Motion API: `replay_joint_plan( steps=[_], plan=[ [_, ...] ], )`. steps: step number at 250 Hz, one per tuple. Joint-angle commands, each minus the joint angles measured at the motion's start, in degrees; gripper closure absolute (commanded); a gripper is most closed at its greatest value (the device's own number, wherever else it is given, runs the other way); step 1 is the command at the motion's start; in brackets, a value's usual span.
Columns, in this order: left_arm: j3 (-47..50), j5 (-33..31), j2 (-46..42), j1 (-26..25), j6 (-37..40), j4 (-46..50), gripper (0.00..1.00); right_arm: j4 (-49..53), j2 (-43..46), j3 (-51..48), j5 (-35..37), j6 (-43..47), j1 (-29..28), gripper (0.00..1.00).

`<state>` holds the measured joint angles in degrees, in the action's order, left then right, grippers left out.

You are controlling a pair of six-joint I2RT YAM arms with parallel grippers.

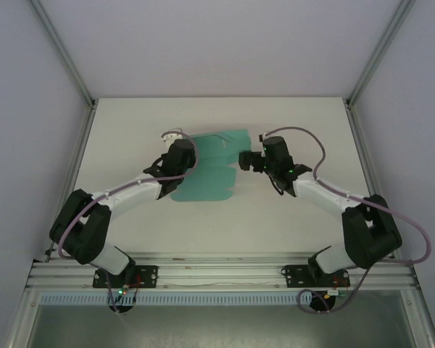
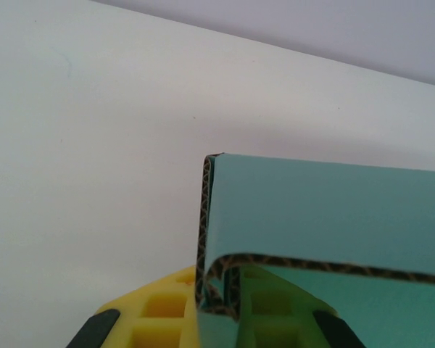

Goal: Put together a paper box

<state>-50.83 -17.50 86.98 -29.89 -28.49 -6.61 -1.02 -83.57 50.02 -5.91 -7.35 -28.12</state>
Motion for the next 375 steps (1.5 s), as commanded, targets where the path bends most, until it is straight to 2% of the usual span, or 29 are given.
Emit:
replay_joint_plan(
  steps=[1, 26, 45, 61, 76, 97, 124, 154, 195, 237, 288, 319, 375],
  plan=[
    [-2.57, 5.14, 1.47, -1.55, -2.14, -0.13, 1.0, -5.76, -2.87, 3.55, -0.97, -2.05, -2.57, 0.0],
    [-3.97, 5.11, 2.74, -1.58, -5.05, 1.7, 1.0, -4.87, -4.81, 5.31, 8.05, -7.78, -3.58, 0.0],
    [-4.88, 3.85, 3.67, -1.58, -6.88, 3.29, 1.0, -3.18, -5.46, 6.09, 11.53, -12.24, -3.71, 0.0],
    [-5.2, 3.95, 4.36, -1.61, -6.93, 3.38, 1.0, -4.03, -5.72, 6.06, 11.4, -13.95, -4.26, 0.0],
    [-5.31, 4.69, 4.83, -1.53, -6.88, 2.86, 1.0, -5.9, -6.35, 6.14, 9.8, -12.57, -5.23, 0.0],
    [-5.7, 5.01, 5.35, -1.58, -6.9, 2.98, 1.0, -3.47, -8.14, 9.02, 9.62, -9.64, -7.09, 0.0],
    [-6.56, 4.4, 5.7, -1.71, -6.49, 4.15, 1.0, 4.12, -11.97, 14.97, 14.26, -3.79, -9.67, 0.0],
    [-5.46, 5.18, 5.22, -1.66, -6.43, 2.57, 1.0, 9.32, -16.01, 18.84, 20.38, -1.44, -10.95, 0.0],
    [-5.35, 6.18, 4.76, -1.67, -6.84, 2.19, 1.0, 7.37, -19.18, 18.98, 22.8, 0.41, -12.44, 0.0],
    [-5.31, 4.89, 5.16, -1.66, -5.94, 1.72, 1.0, 3.43, -19.39, 17.32, 30.88, 5.33, -15.32, 0.0],
    [-1.42, 0.6, 7.89, -1.66, 0.84, -5.33, 1.0, 3.43, -11.64, 11.33, 29.71, 7.75, -14.95, 0.0],
    [3.93, 1.46, 8.92, -1.66, 5.41, -15.35, 1.0, 4.88, -4.86, 6.35, 24.16, 7.96, -13.73, 0.0],
    [9.29, 0.37, 10.68, -1.66, 6.54, -24.87, 1.0, 3.64, 8.15, -1.45, 13.97, 5.52, -7.64, 0.0]
  ],
)
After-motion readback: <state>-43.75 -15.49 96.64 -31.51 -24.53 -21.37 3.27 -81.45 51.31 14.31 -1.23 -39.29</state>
